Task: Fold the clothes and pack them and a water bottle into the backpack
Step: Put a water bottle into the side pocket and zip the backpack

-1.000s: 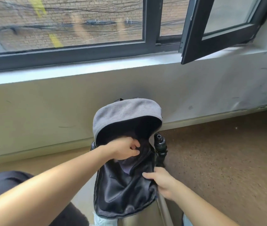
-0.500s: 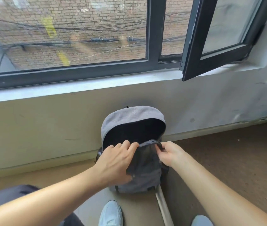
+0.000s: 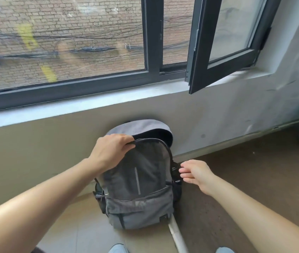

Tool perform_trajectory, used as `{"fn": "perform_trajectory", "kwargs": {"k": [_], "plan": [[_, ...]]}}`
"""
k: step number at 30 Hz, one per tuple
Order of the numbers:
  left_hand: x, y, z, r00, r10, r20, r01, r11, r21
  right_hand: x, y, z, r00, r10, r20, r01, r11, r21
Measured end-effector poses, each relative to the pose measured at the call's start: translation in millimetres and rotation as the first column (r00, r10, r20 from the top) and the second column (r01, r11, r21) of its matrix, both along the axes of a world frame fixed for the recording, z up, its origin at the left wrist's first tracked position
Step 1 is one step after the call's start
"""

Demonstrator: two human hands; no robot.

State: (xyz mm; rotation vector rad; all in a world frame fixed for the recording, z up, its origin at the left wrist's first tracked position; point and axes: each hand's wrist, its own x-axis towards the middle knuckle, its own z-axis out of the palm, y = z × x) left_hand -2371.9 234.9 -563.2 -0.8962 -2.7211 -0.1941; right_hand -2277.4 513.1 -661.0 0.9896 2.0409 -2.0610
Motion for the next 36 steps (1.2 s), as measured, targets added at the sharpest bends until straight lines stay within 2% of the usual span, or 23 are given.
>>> {"fn": "perform_trajectory", "kwargs": {"k": [4,7,9,12,14,17,19,23,26,30,32,36], "plan": [[-27.1,-6.5,-3.6,1.0,-0.01,0.007,0.01,0.999,0.033,-5.1,12.4,-40.0,0.988,0.143,0.062,-0.155,0.956,0.249],[-37.5,-7.1,-6.6,0.999,-0.03,0.04,0.028,0.998,0.057,-15.1,6.9,-73.2,0.952,0.286,0.106,-0.304,0.854,0.423],[-38.9,-8.4,-8.1,0.996,-0.068,0.058,0.064,0.995,0.077,-21.7,-1.1,-86.2,0.941,0.322,0.103,-0.332,0.824,0.459],[-39.7,-10.6,-10.9,0.979,-0.156,0.133,0.144,0.985,0.094,-29.6,-6.2,-99.5,0.973,0.23,0.035,-0.221,0.868,0.445],[-39.1,-12.9,-11.2,0.941,-0.232,0.245,0.212,0.971,0.107,-32.0,-6.6,-105.9,0.974,0.227,0.0,-0.202,0.868,0.454],[-32.6,-15.5,-2.4,0.829,-0.303,0.47,0.286,0.952,0.108,-29.6,-7.9,-113.0,0.962,0.27,-0.037,-0.222,0.854,0.471],[-27.6,-16.5,3.1,0.752,-0.249,0.611,0.298,0.954,0.022,-27.9,-9.8,-117.6,0.95,0.308,-0.044,-0.248,0.834,0.492],[-15.6,-12.6,-5.4,0.656,-0.116,0.746,0.386,0.901,-0.199,-26.7,-11.8,-119.7,0.922,0.386,0.008,-0.313,0.737,0.599],[-3.9,-5.8,-16.8,0.609,-0.063,0.791,0.457,0.843,-0.285,-28.7,-9.4,-115.4,0.911,0.405,0.071,-0.357,0.694,0.626],[4.1,-0.5,-24.3,0.578,-0.003,0.816,0.469,0.82,-0.329,-32.3,-6.4,-114.2,0.874,0.445,0.194,-0.456,0.618,0.64],[5.9,-0.2,-26.3,0.563,0.021,0.826,0.468,0.816,-0.34,-34.5,-0.2,-115.2,0.869,0.455,0.193,-0.469,0.636,0.613],[8.2,0.5,-28.4,0.548,0.036,0.836,0.469,0.814,-0.342,-35.8,14.6,-111.7,0.911,0.406,0.071,-0.39,0.793,0.467]]}}
